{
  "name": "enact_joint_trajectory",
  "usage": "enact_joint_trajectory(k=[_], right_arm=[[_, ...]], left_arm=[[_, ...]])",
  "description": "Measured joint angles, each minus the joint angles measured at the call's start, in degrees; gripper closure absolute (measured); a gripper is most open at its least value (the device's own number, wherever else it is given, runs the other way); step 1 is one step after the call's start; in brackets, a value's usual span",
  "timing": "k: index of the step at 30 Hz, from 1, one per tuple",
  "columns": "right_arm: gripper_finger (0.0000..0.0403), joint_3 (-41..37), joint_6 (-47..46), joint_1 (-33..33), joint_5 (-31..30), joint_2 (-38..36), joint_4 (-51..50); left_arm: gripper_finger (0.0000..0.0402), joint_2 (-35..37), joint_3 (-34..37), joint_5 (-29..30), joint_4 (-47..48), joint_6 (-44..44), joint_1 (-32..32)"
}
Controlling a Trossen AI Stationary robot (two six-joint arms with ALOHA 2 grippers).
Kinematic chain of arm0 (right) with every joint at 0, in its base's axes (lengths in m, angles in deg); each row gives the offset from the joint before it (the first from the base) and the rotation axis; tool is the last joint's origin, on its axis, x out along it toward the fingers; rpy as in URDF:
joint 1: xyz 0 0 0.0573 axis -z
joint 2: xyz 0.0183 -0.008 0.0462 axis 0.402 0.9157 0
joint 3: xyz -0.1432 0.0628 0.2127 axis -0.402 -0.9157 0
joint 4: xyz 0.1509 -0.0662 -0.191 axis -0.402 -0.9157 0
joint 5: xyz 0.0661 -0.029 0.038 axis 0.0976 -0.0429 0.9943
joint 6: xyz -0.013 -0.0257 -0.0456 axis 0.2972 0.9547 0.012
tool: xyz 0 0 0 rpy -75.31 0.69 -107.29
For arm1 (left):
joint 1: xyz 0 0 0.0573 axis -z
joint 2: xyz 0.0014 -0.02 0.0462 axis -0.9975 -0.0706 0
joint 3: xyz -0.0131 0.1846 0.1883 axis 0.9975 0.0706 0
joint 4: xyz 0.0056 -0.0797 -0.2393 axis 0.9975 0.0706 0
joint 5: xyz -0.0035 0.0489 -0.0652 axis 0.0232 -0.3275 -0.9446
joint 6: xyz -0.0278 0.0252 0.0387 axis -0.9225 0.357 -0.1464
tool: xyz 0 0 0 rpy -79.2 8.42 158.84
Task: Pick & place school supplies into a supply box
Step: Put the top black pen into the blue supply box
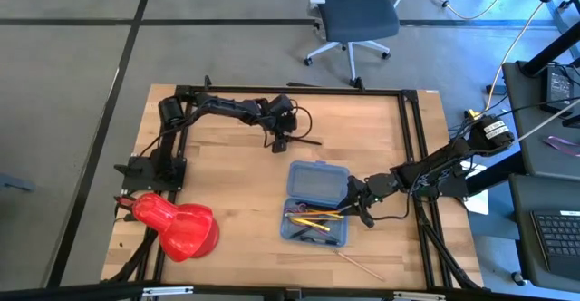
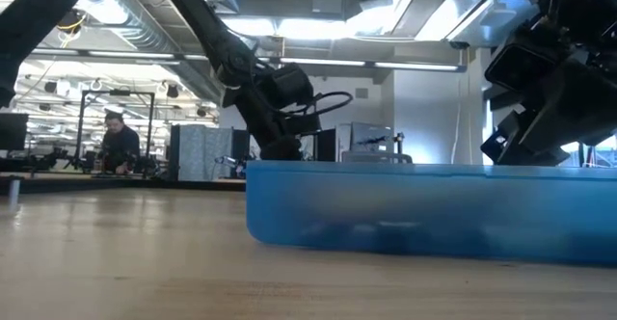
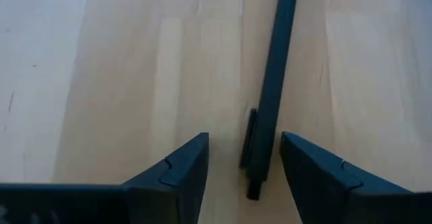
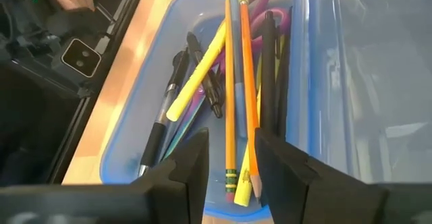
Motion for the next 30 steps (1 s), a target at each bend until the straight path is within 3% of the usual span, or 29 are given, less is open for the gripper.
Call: enact_joint_trajectory(k=[5, 17, 30], right_arm=[[0.0279, 0.0, -0.1, 0.0, 0.0, 0.0, -0.6], [0.0279, 0.0, 1.6, 0.0, 0.0, -0.3, -0.3], [0.0279, 0.0, 1.2, 0.0, 2.1, -0.3, 0.5]], left_arm=[[0.0249, -0.1, 0.0, 0.8, 0.1, 0.0, 0.1], [0.0367, -0.2, 0.1, 1.3, 0.5, 0.0, 0.3], [0.0371, 4.5, 0.5, 3.8, 2.9, -2.2, 0.7]])
